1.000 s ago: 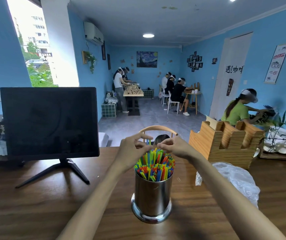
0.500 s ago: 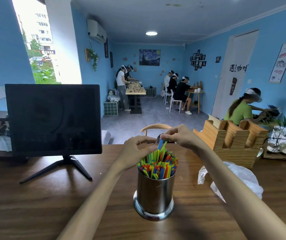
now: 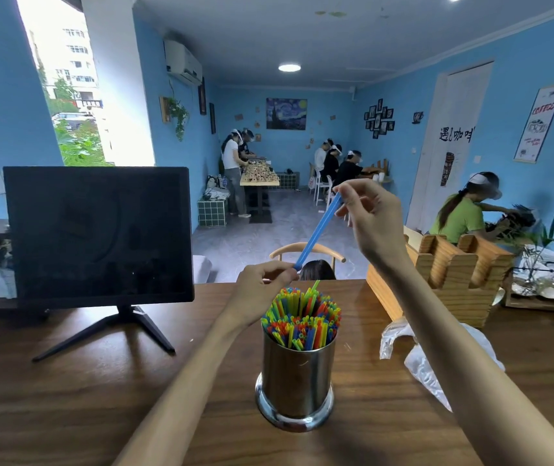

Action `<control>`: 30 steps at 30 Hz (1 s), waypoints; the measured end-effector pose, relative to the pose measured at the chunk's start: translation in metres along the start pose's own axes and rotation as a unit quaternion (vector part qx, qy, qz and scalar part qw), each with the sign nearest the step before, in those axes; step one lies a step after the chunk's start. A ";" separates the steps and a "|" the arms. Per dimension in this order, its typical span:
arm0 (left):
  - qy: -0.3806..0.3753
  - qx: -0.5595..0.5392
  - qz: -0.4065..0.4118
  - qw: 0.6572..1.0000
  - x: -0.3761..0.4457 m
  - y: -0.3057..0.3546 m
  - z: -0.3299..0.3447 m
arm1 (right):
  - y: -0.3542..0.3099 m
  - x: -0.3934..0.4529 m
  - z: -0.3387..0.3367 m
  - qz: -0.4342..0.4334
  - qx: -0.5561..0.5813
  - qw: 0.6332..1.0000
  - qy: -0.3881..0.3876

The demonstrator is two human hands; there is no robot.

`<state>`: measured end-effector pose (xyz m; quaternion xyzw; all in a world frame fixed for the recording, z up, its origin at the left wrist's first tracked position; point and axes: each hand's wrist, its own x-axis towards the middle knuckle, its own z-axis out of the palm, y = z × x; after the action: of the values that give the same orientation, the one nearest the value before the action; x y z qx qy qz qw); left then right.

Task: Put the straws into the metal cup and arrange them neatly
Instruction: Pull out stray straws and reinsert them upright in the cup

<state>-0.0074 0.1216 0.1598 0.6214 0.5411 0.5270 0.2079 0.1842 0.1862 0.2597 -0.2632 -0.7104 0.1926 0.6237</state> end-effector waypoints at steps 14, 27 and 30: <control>0.287 -0.365 -0.201 0.862 0.006 0.001 -0.014 | 0.019 -0.030 0.015 0.202 0.234 0.950 0.046; 0.101 -0.010 -0.128 0.987 0.001 0.004 -0.011 | 0.003 -0.010 0.007 0.027 0.056 0.996 0.060; 0.033 0.062 -0.098 0.993 -0.002 0.004 -0.004 | 0.007 -0.008 0.007 0.026 0.000 1.000 0.013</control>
<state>-0.0093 0.1170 0.1634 0.5597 0.6375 0.4897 0.2013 0.1791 0.1877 0.2485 -0.2846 -0.6952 0.2054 0.6273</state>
